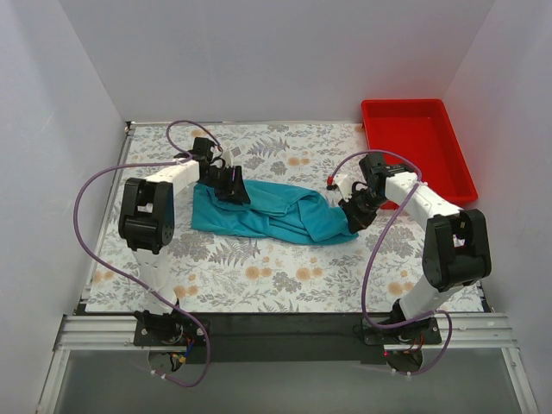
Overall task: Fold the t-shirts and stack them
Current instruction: Flatten the tshirt out
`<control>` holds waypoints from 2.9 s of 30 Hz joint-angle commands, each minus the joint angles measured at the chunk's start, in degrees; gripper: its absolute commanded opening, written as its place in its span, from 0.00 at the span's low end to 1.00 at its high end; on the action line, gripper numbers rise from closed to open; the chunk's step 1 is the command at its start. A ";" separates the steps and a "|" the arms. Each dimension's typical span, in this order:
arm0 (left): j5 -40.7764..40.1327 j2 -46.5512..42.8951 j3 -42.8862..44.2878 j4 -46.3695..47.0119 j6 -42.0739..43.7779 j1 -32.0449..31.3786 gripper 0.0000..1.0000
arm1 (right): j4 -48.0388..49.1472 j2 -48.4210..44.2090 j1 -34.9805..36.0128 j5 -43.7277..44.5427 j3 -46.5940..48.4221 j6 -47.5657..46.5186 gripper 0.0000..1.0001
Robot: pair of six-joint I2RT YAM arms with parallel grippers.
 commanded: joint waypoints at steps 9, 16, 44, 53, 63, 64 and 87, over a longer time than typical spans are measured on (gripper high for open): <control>0.82 -8.86 0.50 -5.39 1.35 0.00 0.00 | -2.34 -2.13 -0.22 0.63 3.27 -0.98 0.01; 1.79 -13.87 16.27 -13.55 0.21 7.01 0.00 | -3.22 -4.24 -0.13 5.36 16.59 -3.08 0.01; -14.21 -53.33 12.79 -17.88 -4.97 16.35 0.00 | -11.39 -18.48 0.40 9.24 31.72 -6.87 0.01; -17.74 -35.03 27.21 -5.15 -7.88 16.35 0.00 | 10.44 -5.86 0.40 18.19 48.62 -3.62 0.01; -21.39 -3.92 60.31 26.80 -13.05 17.05 0.00 | 46.39 15.18 0.22 34.18 68.14 -6.69 0.01; -23.33 -4.81 57.84 36.51 -13.68 17.05 0.00 | 52.96 15.71 0.31 34.81 68.93 -7.13 0.01; -10.53 -30.55 -9.65 49.03 -11.67 24.96 0.00 | 61.58 0.69 0.57 9.95 18.77 -6.60 0.01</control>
